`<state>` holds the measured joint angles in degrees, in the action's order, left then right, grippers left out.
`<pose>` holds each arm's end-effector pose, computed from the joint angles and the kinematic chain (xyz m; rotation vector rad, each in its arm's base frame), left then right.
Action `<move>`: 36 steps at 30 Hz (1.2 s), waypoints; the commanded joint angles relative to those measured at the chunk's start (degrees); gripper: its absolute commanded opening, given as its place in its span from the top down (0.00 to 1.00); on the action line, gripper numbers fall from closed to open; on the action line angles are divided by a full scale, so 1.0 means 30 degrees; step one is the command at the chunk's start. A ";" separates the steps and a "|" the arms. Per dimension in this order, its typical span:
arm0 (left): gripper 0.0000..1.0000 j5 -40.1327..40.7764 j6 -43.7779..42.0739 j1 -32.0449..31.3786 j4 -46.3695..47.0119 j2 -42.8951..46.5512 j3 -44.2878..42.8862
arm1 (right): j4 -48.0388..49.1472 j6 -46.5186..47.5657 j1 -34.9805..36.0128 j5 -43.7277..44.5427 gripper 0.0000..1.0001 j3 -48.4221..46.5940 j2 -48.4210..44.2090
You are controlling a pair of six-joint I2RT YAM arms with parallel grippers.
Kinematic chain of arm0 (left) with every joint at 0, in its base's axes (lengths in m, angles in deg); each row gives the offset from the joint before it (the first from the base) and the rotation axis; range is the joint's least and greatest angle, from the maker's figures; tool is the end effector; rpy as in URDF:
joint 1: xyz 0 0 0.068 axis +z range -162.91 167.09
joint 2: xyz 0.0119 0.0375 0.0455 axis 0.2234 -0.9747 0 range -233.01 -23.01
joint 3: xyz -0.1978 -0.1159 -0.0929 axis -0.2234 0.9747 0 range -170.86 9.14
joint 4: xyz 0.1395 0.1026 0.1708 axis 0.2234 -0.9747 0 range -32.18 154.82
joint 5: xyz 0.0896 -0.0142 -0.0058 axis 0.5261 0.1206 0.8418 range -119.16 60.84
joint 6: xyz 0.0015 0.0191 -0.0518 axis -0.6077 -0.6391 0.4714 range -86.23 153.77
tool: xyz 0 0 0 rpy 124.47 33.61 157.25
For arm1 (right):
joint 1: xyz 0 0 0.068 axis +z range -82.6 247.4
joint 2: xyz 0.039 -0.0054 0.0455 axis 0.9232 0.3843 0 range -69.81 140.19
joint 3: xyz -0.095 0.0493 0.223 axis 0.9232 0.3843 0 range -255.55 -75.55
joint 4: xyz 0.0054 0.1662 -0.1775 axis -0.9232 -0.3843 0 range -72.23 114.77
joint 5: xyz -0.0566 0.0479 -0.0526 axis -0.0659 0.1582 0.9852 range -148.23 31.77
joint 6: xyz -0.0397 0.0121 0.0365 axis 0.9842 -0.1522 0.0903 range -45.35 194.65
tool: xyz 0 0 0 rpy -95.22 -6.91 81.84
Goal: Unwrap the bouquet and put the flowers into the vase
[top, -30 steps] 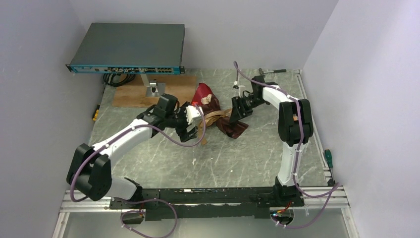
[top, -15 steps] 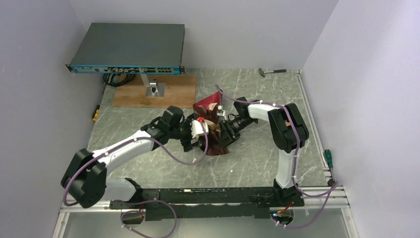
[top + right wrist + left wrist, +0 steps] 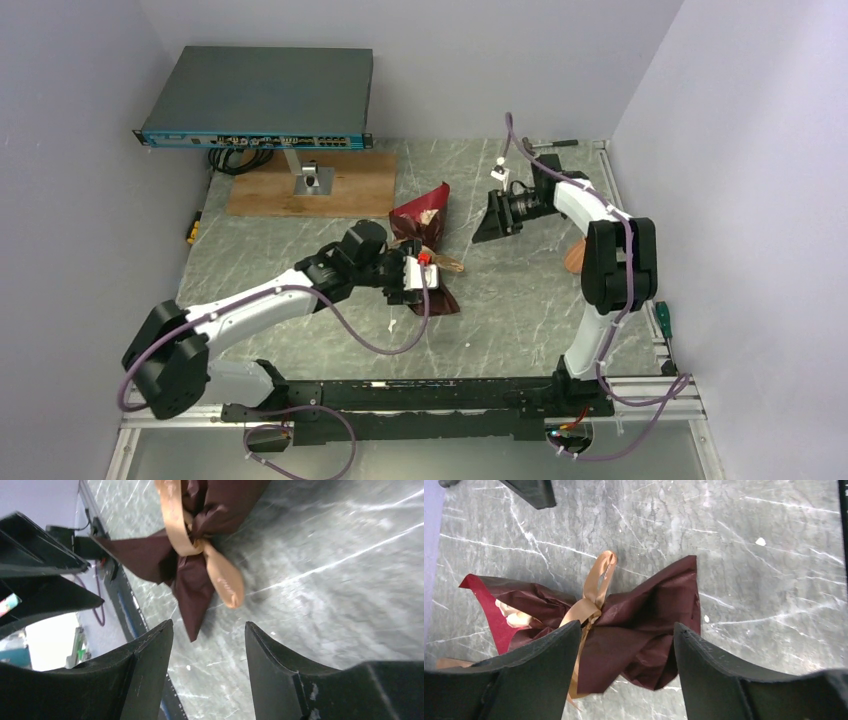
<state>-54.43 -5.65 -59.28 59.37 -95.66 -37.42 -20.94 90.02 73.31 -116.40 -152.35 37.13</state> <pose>0.1747 -0.2064 0.2387 1.6164 1.3540 -0.5391 0.3321 0.0667 0.1885 -0.6301 2.4209 1.3581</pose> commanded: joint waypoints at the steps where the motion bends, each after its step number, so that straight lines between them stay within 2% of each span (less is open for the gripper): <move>1: 0.29 0.0236 0.0331 -0.0042 0.1671 -0.1794 -0.1626 | 0.1814 -0.1222 -0.0003 0.0061 0.43 -0.1127 0.0416; 4: 0.36 0.0931 0.1252 0.0255 0.2334 -0.3208 -0.2083 | 0.3496 -0.2689 0.0249 0.0153 0.44 -0.1279 0.1020; 8: 0.49 0.0398 0.2097 0.1458 0.1862 -0.4691 -0.2453 | 0.5222 -0.4290 0.0837 0.0019 0.44 -0.1927 0.1773; 15: 0.63 -0.1835 -0.0143 0.1629 -0.0959 -0.4495 -0.1614 | 0.6929 -0.5655 0.2628 0.0504 0.44 -0.1840 0.2053; 16: 0.65 -0.1953 -0.0371 0.1632 -0.1280 -0.4475 -0.1451 | 0.7432 -0.6265 0.2698 0.0807 0.43 -0.1764 0.2096; 18: 0.66 -0.2025 -0.0738 0.1628 -0.1451 -0.4374 -0.1042 | 0.8234 -0.7401 0.2716 0.1254 0.30 -0.1785 0.2391; 21: 0.66 -0.2057 -0.1254 0.1629 -0.1426 -0.4264 -0.0557 | 0.8799 -0.8843 0.2760 0.1578 0.16 -0.1683 0.2968; 22: 0.66 -0.2104 -0.1407 0.1647 -0.1439 -0.4278 -0.0510 | 0.9130 -0.9410 0.2814 0.1666 0.12 -0.1502 0.3111; 25: 0.66 -0.2047 -0.1523 0.1632 -0.1139 -0.4443 -0.0468 | 1.0126 -1.0655 0.3218 0.1604 0.11 -0.1035 0.3551; 29: 0.65 -0.2070 -0.1393 0.1629 -0.0985 -0.4798 -0.0800 | 1.1739 -1.2140 0.3775 0.1594 0.13 -0.0701 0.4193; 32: 0.65 -0.2143 -0.1298 0.1631 -0.0888 -0.4794 -0.0904 | 1.2664 -1.3006 0.4074 0.1600 0.19 -0.0767 0.4886; 34: 0.65 -0.2166 -0.1278 0.1643 -0.1067 -0.4748 -0.1053 | 1.3079 -1.3422 0.4150 0.1676 0.28 -0.0805 0.5402; 36: 0.65 -0.2201 -0.1134 0.1790 -0.1267 -0.4436 -0.1243 | 1.3097 -1.3563 0.4181 0.1850 0.42 -0.0880 0.5797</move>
<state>-58.50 -8.86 -54.23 56.55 -110.15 -39.11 13.55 52.91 85.57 -111.70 -154.66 52.62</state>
